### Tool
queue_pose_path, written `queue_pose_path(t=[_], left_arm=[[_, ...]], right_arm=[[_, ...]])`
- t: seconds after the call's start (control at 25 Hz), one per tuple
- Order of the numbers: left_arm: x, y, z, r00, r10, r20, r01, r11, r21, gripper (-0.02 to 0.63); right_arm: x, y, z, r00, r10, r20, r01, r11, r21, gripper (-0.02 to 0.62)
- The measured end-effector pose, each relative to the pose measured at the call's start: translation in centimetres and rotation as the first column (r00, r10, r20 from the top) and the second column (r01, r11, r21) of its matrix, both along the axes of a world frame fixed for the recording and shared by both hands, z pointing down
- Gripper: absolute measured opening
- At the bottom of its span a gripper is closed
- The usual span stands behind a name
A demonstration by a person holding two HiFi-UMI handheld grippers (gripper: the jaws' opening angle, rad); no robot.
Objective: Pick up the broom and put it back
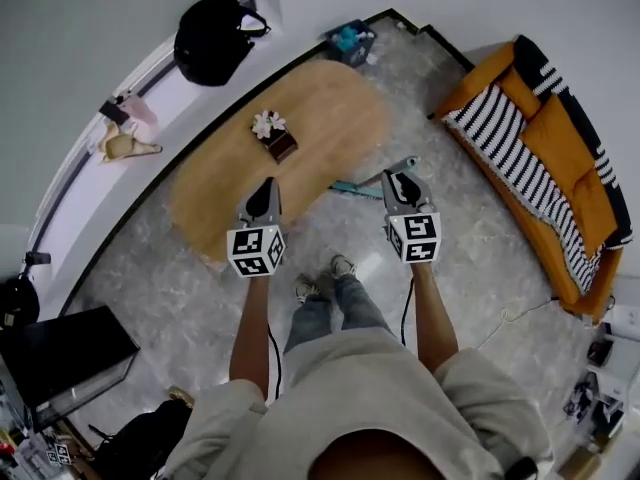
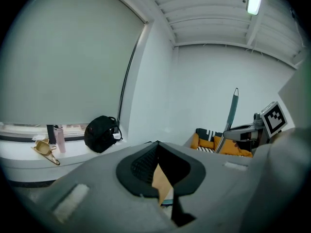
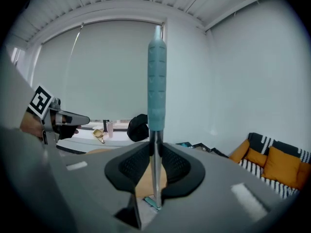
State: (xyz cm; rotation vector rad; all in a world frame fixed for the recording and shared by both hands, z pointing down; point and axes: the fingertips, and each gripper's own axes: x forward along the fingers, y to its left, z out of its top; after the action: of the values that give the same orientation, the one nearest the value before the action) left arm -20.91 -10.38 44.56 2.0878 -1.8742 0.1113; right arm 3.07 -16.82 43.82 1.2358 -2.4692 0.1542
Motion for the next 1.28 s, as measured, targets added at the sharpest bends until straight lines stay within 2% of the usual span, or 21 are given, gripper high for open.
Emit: queue_pose_path(t=[0.2,0.4,0.68,0.96,1.28], left_arm=[[3.0,-0.9,-2.6,0.995,0.096,0.0,-0.096,0.995,0.014,0.002],[6.1,-1.1,-4.5,0.981,0.192,0.001,-0.192,0.981,0.036,0.002],[8.9,-2.7,-6.0,0.962,0.272,0.01,-0.272,0.961,0.046,0.0],[12.3,-5.7,-6.5,0.951,0.305,0.043,-0.307,0.951,0.039,0.0],[18.4,-10.3,-6.8,0.954,0.294,0.055,-0.296,0.954,0.035,0.001]], right_arm=[[3.4,1.5,-3.5,0.998,0.064,-0.016,-0.064,0.998,0.01,0.077],[7.3,3.1,-6.1,0.989,0.147,-0.027,-0.146,0.989,0.039,0.077],[11.3,4.5,-8.1,0.971,0.236,-0.023,-0.235,0.97,0.059,0.075],[14.7,2.8,-8.5,0.962,0.273,0.009,-0.273,0.96,0.064,0.077],[18.6,-2.3,-7.9,0.972,0.229,0.045,-0.231,0.971,0.059,0.077]])
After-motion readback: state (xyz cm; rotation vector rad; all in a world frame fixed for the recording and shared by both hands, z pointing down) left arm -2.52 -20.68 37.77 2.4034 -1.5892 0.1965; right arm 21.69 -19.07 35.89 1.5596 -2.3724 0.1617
